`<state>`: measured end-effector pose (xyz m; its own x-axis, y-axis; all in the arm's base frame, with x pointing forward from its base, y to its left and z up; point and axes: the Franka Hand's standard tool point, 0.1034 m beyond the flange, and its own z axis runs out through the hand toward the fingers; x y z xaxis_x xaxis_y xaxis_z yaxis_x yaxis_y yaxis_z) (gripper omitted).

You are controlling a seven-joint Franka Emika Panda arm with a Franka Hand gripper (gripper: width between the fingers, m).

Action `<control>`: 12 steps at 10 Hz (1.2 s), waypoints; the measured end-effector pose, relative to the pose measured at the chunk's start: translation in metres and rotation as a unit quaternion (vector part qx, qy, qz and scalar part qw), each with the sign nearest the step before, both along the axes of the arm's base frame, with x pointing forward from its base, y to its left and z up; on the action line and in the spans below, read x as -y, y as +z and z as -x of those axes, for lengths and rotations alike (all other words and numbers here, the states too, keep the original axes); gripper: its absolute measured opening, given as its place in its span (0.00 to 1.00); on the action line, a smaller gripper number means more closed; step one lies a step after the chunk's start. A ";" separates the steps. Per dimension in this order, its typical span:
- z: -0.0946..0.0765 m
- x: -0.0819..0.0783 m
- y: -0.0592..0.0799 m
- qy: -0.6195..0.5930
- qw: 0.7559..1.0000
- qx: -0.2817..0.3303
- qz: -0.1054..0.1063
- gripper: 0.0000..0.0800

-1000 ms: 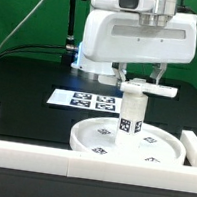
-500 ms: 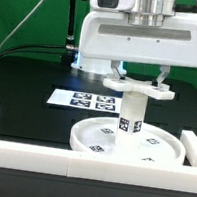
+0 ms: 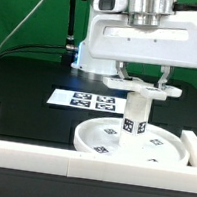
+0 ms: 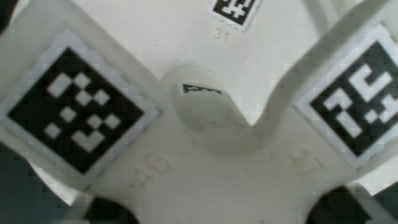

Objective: Assemble round table

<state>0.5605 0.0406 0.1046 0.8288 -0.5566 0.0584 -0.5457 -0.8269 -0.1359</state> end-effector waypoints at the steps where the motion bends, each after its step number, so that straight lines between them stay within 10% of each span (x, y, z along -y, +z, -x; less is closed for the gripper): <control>1: 0.000 0.000 0.000 -0.043 0.999 -0.003 -0.008 0.56; 7: 0.001 0.002 -0.002 -0.337 0.939 -0.024 -0.071 0.56; 12: -0.001 0.002 -0.002 -0.558 0.824 -0.043 -0.090 0.56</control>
Offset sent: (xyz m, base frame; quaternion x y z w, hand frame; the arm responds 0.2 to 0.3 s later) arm -0.0134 -0.0147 -0.0056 0.0128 -0.0263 0.3748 0.9266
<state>0.5617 0.0388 0.1022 -0.2069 -0.9682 -0.1405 -0.9666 0.2245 -0.1233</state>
